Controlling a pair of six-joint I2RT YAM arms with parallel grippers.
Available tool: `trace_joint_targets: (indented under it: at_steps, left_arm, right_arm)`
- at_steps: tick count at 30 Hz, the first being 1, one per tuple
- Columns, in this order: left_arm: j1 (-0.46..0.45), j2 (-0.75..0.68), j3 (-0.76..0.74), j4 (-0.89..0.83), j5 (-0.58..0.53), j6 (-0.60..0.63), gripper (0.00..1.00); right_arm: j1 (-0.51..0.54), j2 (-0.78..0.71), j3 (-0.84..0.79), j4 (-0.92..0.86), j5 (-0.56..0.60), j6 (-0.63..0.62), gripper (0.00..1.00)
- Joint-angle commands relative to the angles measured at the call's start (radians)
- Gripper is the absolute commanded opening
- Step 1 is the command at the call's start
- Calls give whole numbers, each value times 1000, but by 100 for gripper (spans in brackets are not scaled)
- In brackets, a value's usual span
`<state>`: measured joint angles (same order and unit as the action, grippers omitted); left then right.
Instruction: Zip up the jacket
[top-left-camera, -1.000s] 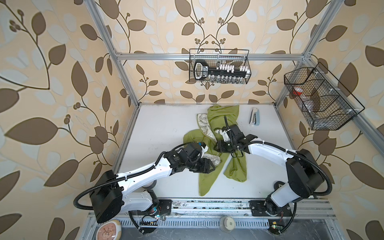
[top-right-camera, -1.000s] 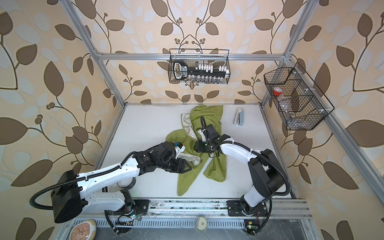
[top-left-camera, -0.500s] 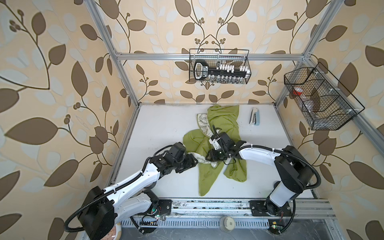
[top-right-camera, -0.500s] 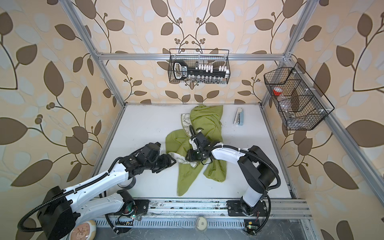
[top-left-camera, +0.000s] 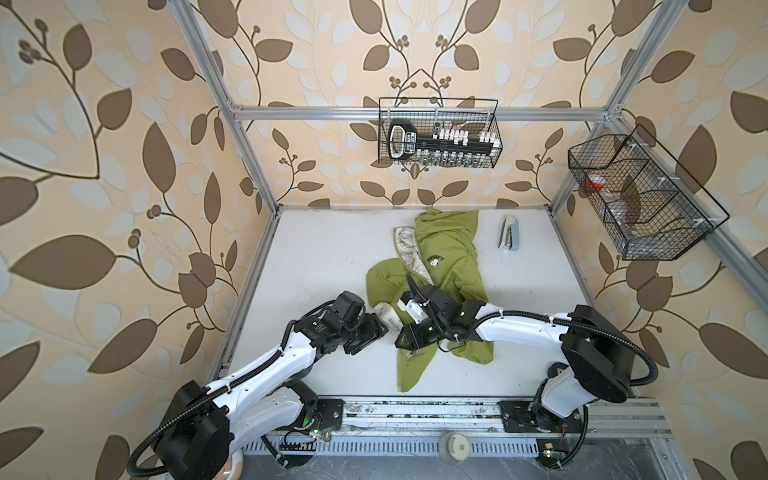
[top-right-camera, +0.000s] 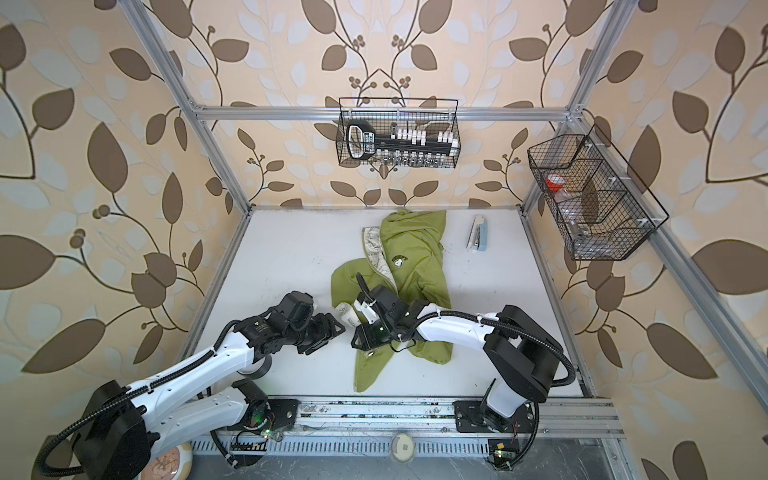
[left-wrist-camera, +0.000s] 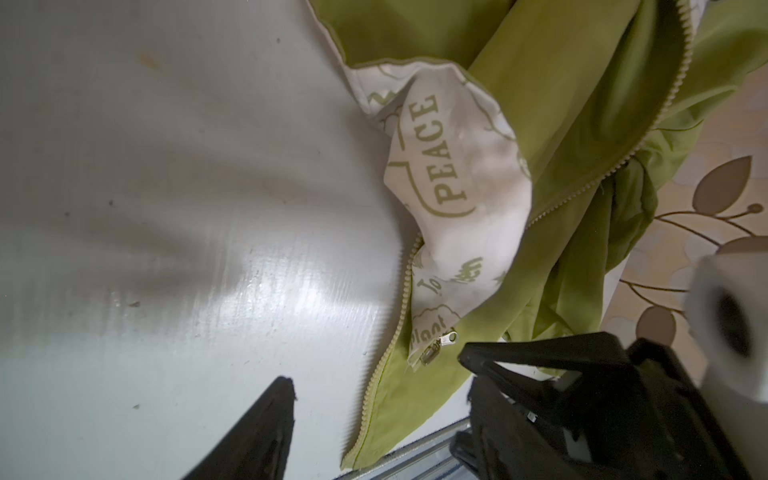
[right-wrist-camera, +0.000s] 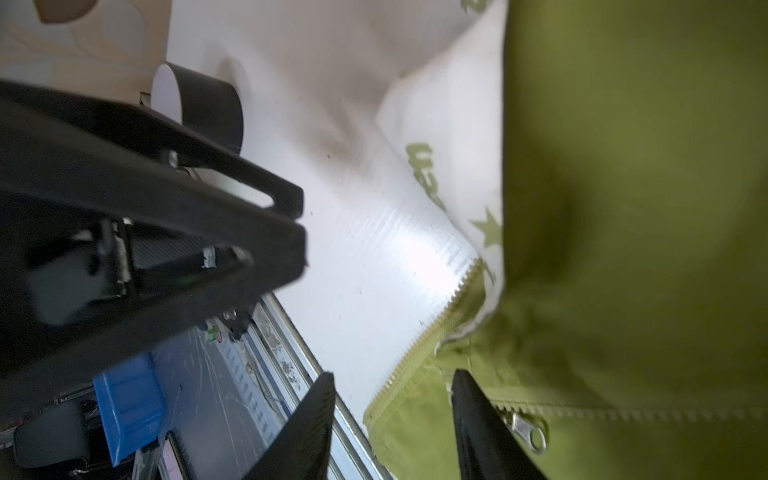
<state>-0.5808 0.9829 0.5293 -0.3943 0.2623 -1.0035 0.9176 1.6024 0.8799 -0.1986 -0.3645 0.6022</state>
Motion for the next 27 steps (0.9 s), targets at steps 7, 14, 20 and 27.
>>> trace_joint_targets:
  at_steps: [7, 14, 20, 27]
  left_arm:
    - [-88, 44, -2, 73, 41, -45, 62]
    - [-233, 178, 39, 162, -13, -90, 56]
    - [-304, 278, 91, 189, -53, -92, 51]
    - [-324, 353, 103, 259, -37, -119, 46]
  right_arm:
    - [-30, -206, -32, -107, 185, 19, 41]
    - [-168, -271, -95, -119, 228, 51, 32]
    - [-215, -282, -125, -99, 203, 51, 32]
    - [-214, -263, -132, -66, 186, 62, 31]
